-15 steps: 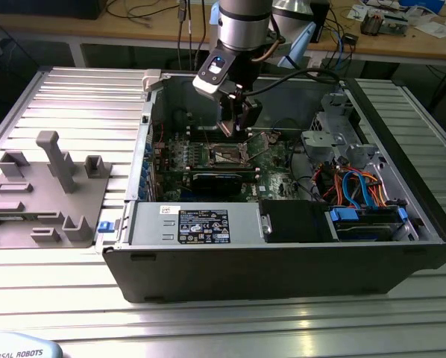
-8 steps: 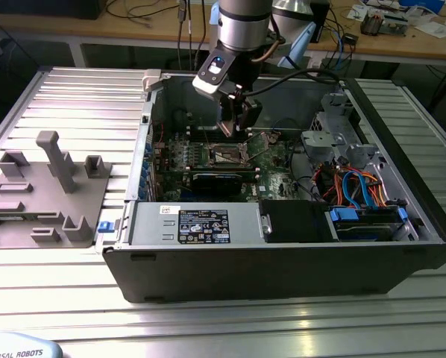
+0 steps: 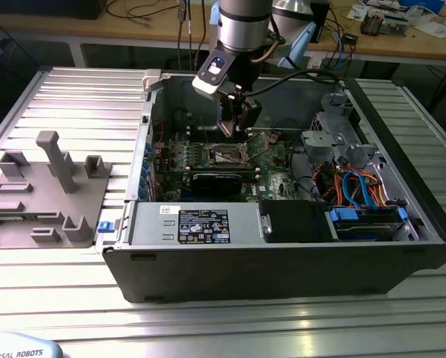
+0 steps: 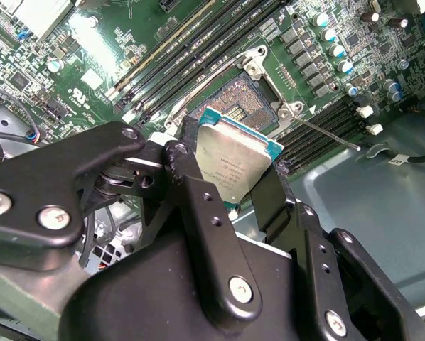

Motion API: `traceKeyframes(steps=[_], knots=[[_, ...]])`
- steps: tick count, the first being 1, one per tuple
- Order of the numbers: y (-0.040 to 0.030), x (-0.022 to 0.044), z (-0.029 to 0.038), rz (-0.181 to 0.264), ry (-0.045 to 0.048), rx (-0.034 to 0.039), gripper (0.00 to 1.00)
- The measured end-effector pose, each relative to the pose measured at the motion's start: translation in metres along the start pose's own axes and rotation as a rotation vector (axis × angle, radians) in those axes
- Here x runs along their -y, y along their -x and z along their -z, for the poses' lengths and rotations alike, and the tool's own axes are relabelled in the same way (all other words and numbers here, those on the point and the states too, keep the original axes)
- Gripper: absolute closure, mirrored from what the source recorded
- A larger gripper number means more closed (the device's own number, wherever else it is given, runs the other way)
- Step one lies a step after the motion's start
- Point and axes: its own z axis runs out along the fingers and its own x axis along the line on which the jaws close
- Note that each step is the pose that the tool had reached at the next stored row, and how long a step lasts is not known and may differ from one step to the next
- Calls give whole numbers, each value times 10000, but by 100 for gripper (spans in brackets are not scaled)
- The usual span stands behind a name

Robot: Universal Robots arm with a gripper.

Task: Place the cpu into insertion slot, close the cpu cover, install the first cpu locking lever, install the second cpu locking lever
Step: 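Place the cpu into insertion slot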

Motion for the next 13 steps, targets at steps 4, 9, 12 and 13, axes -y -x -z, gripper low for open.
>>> traceKeyframes(steps=[4, 9, 12, 13], knots=[[0, 0, 0, -3, -1, 0, 46], [0, 0, 0, -14, 1, 0, 46], [0, 0, -1, -104, 1, 2, 46], [0, 0, -1, -149, 2, 3, 46]])
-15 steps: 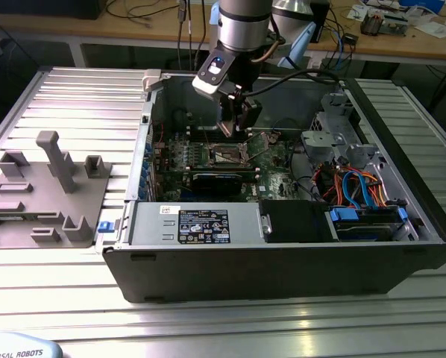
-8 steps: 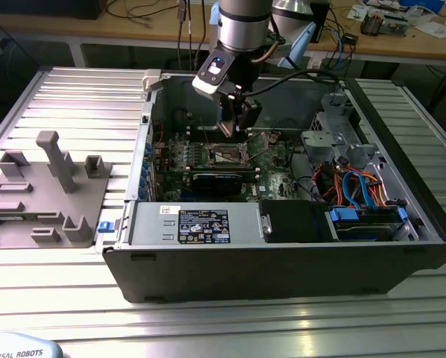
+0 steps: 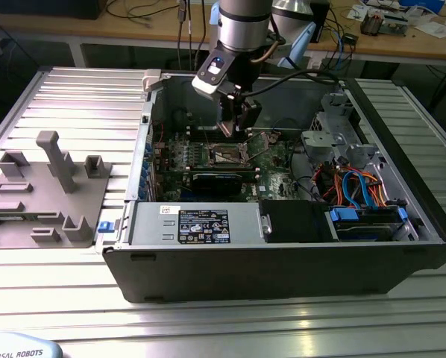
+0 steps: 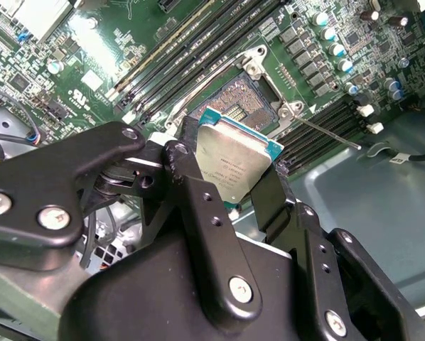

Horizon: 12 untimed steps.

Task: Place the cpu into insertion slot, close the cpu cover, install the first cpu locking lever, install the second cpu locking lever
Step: 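Place the cpu into insertion slot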

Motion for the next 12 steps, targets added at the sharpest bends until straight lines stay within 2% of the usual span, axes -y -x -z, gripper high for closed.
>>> traceKeyframes(steps=[12], knots=[[0, 0, -4, -369, 6, 7, 46]])
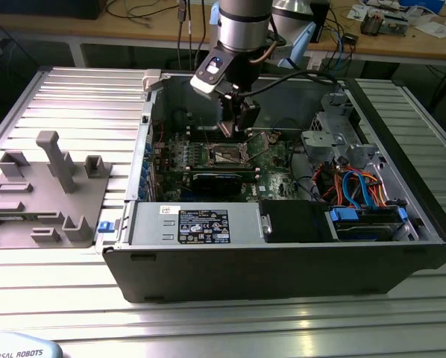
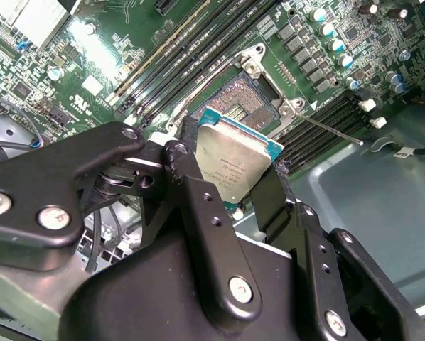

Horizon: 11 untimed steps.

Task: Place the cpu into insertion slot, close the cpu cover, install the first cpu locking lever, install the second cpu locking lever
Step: 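Place the cpu into insertion slot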

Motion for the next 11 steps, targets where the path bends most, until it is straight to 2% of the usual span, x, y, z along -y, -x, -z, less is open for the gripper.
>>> traceKeyframes(steps=[11], knots=[[0, 0, -4, -136, 1, 4, 46]])
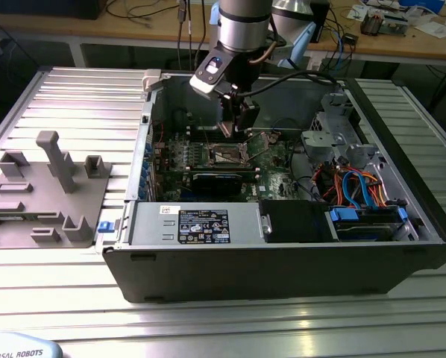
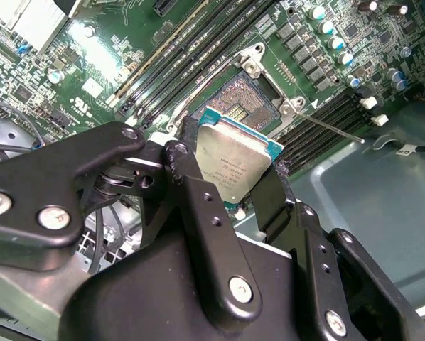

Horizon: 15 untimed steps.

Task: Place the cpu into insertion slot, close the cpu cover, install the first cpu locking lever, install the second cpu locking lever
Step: 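Place the cpu into insertion slot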

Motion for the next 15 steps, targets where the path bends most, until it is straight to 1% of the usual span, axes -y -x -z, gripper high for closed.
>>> traceKeyframes(steps=[9, 15], knots=[[0, 0, -2, -52, 1, 1, 46], [0, 0, -2, -162, 3, 3, 46]])
